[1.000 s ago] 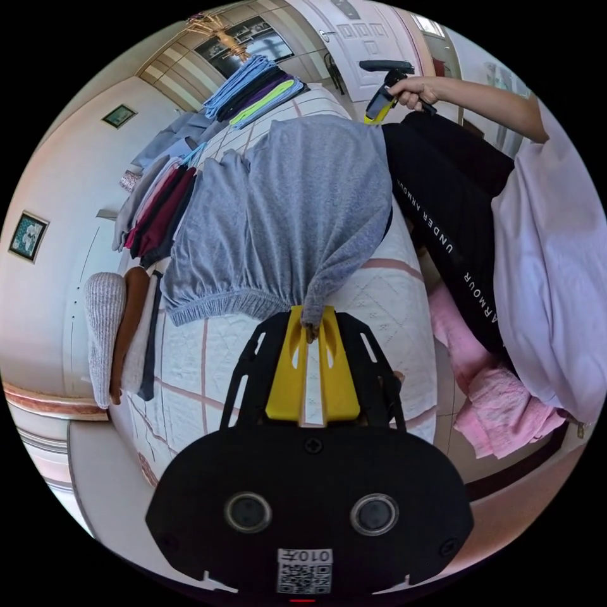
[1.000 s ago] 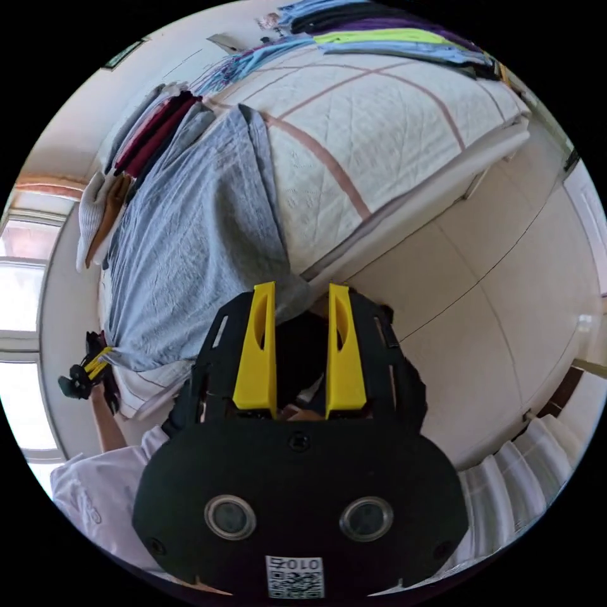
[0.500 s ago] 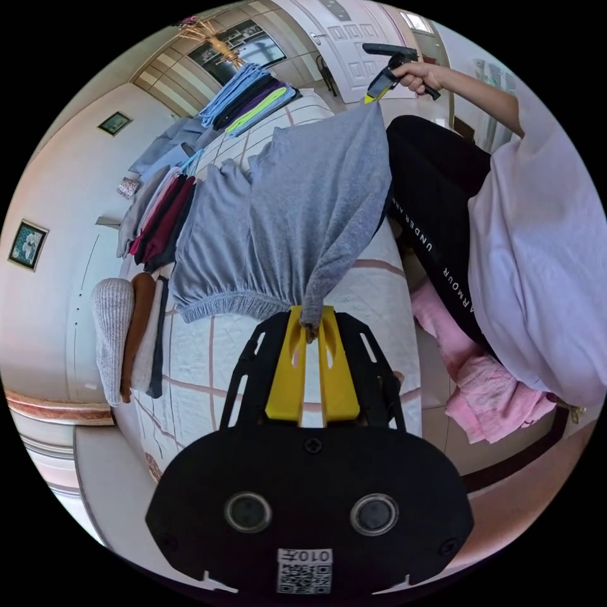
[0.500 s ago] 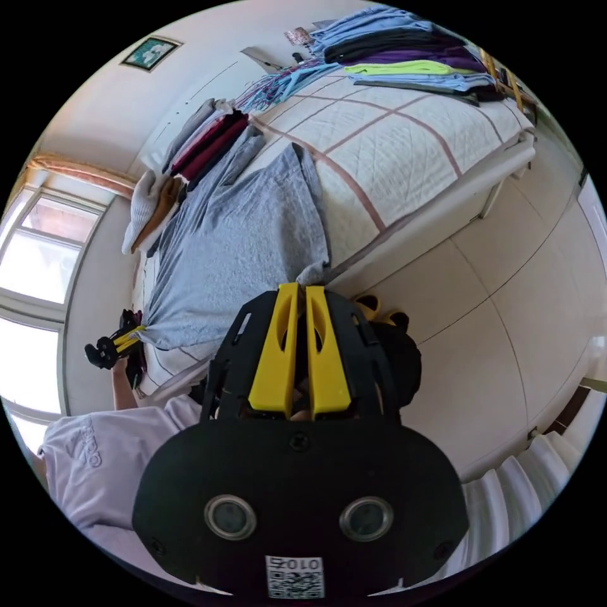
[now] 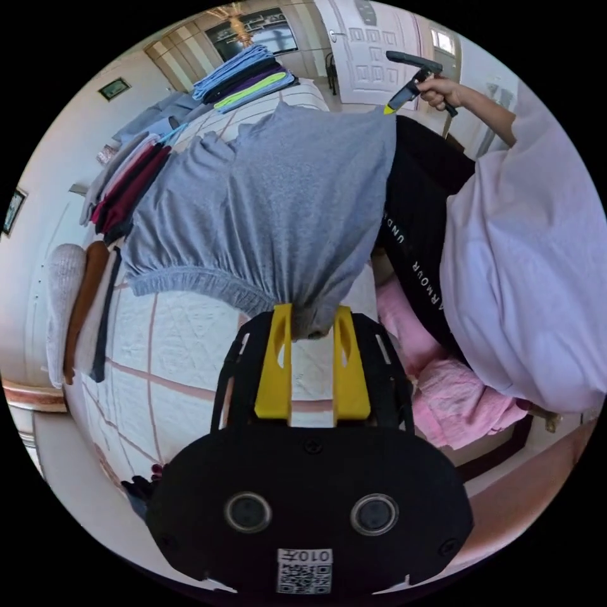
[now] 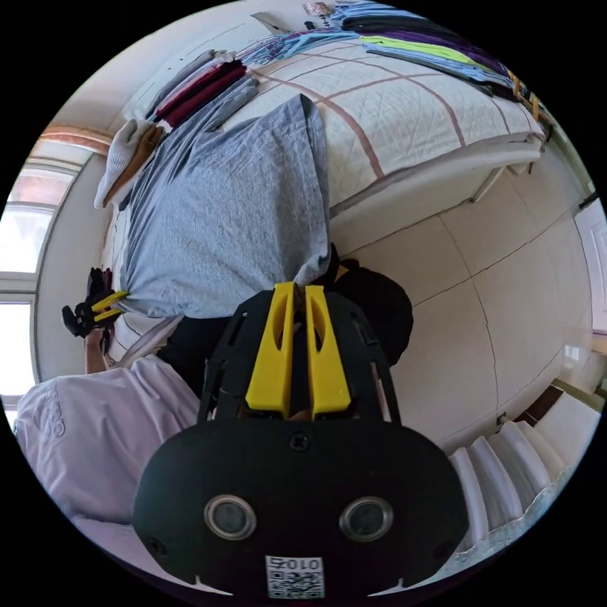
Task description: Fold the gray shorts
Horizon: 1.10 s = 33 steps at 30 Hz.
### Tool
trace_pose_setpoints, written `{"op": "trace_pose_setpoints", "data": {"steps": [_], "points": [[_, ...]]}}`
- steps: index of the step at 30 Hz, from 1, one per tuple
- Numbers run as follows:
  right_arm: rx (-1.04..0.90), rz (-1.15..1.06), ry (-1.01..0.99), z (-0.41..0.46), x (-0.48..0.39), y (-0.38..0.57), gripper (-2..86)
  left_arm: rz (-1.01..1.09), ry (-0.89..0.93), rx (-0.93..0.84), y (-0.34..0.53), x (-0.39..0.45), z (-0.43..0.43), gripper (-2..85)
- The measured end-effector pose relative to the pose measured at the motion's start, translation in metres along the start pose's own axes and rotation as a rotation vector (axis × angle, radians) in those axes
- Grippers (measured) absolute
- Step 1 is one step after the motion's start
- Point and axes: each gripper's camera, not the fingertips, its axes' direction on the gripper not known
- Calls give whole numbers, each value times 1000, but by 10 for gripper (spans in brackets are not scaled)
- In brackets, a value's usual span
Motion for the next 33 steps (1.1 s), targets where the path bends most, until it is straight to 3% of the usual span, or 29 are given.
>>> {"op": "trace_pose_setpoints", "data": {"steps": [3,6,8,11,16,21,29,33], "points": [[79,7,112,-22,-4,6,67,-57,21,63,16,-17,-15,107],[221,-60,51,-55,-14,-17,81,-200,-102,157,34,-59,-36,123],[283,-127,46,-69,-30,-48,89,-362,-238,208,42,-116,-39,132],[371,-245,38,-83,-64,-117,103,-474,-274,207,40,-198,-17,144],[403,-324,62,-81,-102,-235,110,-476,-83,183,27,-305,38,152],[295,-404,121,-46,-123,-330,106,-456,27,166,23,-359,67,145],[85,-532,85,-14,-135,-374,53,-373,196,126,16,-413,99,69],[90,-528,82,-35,-121,-351,26,-409,242,134,22,-432,104,19]]}}
